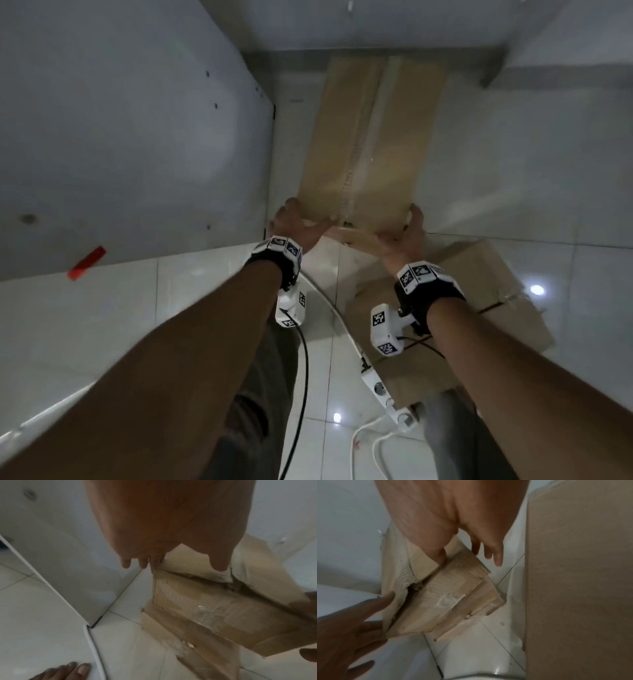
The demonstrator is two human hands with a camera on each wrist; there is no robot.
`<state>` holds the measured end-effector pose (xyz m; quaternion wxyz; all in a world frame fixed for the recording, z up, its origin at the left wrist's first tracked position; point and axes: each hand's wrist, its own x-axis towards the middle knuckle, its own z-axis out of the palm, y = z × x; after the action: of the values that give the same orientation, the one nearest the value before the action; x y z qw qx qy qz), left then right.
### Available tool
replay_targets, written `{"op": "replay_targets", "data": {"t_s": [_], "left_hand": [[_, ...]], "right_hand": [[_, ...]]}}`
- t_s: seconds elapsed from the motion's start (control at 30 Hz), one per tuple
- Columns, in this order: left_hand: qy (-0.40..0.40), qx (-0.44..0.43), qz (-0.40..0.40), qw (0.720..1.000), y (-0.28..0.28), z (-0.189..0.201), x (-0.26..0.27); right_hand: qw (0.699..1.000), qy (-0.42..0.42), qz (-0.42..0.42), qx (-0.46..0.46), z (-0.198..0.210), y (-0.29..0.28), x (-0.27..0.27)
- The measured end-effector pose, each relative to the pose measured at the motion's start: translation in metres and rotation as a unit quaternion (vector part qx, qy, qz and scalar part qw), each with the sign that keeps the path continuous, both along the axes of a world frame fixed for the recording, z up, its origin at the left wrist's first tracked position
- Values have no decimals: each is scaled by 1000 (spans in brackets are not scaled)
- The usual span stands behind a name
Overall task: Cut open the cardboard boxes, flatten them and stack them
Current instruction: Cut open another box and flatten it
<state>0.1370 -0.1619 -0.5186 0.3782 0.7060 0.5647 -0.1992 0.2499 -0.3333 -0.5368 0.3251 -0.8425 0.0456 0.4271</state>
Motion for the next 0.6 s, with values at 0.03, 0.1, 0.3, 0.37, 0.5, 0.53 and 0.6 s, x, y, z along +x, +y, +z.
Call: {"op": "replay_targets", "data": {"t_s": [0.03, 0.1, 0.3, 0.37, 0.5, 0.53, 0.6], "left_hand": [[-29, 11, 7, 999, -3, 12, 1], [-76, 51, 4, 996, -6, 53, 8], [-203, 86, -77, 972, -16, 240, 41], [-235, 96, -82, 964, -19, 306, 45], [-261, 185, -87, 943, -28, 427, 36], [-267, 203, -78, 939, -31, 455, 29], [-284, 211, -43, 934, -31, 506, 9]], "right_hand": [[999, -40, -8, 13, 17, -1, 3], [992, -111, -30, 48, 62, 0, 14], [962, -215, -37, 165, 260, 6, 76], [950, -249, 0, 189, 331, 6, 93], [917, -302, 61, 252, 471, 7, 105], [907, -311, 81, 271, 505, 10, 102], [877, -340, 126, 315, 568, 25, 88]]}}
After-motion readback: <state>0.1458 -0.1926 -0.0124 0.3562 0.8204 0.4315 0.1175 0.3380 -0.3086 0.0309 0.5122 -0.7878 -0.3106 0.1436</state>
